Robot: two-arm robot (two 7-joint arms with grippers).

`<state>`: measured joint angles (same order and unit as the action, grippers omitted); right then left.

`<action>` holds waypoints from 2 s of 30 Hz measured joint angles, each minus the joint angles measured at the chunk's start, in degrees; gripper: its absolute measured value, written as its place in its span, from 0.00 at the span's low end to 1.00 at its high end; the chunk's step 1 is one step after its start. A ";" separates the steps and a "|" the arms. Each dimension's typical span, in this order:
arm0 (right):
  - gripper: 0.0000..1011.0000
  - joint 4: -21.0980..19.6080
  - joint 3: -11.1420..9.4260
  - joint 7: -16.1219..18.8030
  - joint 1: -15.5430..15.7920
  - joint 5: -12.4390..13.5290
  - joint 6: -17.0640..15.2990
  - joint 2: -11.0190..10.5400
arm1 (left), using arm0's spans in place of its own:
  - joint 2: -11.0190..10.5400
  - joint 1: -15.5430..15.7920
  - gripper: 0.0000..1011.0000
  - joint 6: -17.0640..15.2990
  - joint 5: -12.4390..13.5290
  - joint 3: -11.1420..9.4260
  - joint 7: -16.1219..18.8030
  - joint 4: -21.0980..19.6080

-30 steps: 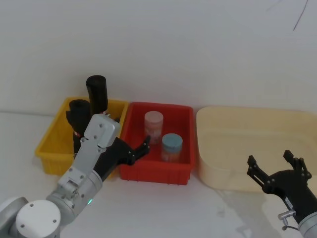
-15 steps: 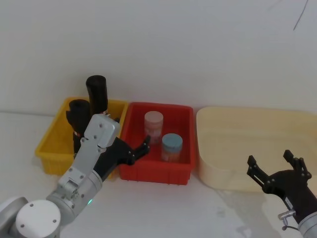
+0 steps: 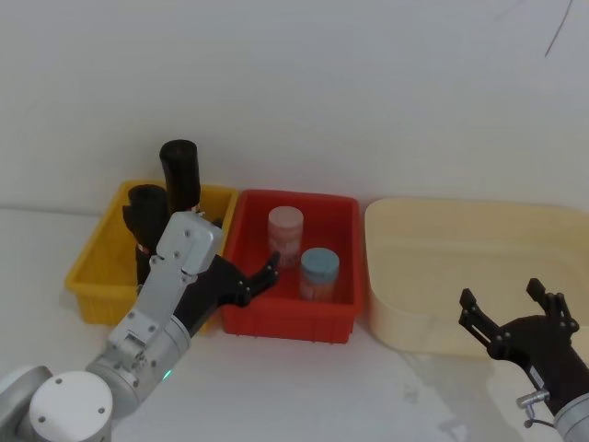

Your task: Pick up the garbage bag with the one hand and transfer it to the other hand.

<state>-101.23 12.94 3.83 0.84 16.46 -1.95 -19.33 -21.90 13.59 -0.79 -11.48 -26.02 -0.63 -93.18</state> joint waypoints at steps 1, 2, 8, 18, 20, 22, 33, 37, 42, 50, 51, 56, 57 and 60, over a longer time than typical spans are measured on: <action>0.99 0.00 0.00 0.00 0.00 0.00 0.00 0.00 | 0.00 0.00 0.99 0.00 0.00 0.00 0.00 0.00; 0.99 0.00 0.00 0.00 0.00 0.00 0.00 0.00 | 0.00 0.00 0.99 0.00 0.00 0.00 0.00 0.00; 0.99 0.00 -0.01 0.07 -0.04 0.01 -0.06 0.02 | 0.02 0.00 0.99 -0.12 -0.01 0.04 -0.03 -0.05; 0.99 -1.53 -0.52 1.99 -1.16 2.28 -3.38 0.07 | -1.22 -0.33 0.99 -5.75 -1.01 1.01 -0.87 -5.54; 0.99 -2.29 -0.81 2.63 -1.66 3.43 -4.88 0.15 | -1.62 -0.50 0.99 -7.28 -1.24 1.31 -0.99 -7.14; 0.99 -3.16 -1.11 3.09 -2.25 4.57 -6.53 0.28 | -2.41 -0.89 0.99 -10.00 -1.73 1.95 -1.15 -10.13; 0.99 -6.19 -0.34 4.30 -5.96 8.84 -14.71 1.16 | -6.69 -5.82 0.99 -21.88 -5.01 8.12 -1.17 -25.10; 0.99 -6.52 1.04 4.32 -7.70 9.02 -16.96 1.50 | -7.40 -6.81 0.99 -23.89 -5.65 9.28 -1.08 -27.49; 0.99 -6.56 3.65 4.35 -10.41 8.51 -19.19 2.03 | -8.51 -8.33 0.99 -26.54 -6.50 11.11 -0.95 -31.16; 0.99 -5.68 7.16 4.98 -13.96 6.77 -21.81 2.67 | -9.27 -9.40 0.99 -28.53 -7.12 12.40 -0.83 -33.70; 0.99 -5.51 7.54 5.07 -14.37 6.60 -22.02 2.75 | -9.33 -9.51 0.99 -28.67 -7.16 12.53 -0.82 -33.93; 0.99 -4.58 9.51 5.74 -16.38 5.55 -23.04 3.21 | -9.63 -9.91 0.99 -29.40 -7.40 12.99 -0.79 -34.90; 0.99 -4.32 9.93 5.92 -16.84 5.27 -23.27 3.34 | -9.65 -9.97 0.99 -29.49 -7.42 13.03 -0.78 -35.01; 0.99 -3.96 10.56 6.17 -17.45 4.94 -23.48 3.57 | -9.78 -10.13 0.99 -29.78 -7.51 13.23 -0.76 -35.42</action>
<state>-105.18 23.50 10.00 -16.61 21.41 -25.43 -15.76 -31.68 3.46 -30.58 -18.99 -12.79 -1.39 -128.59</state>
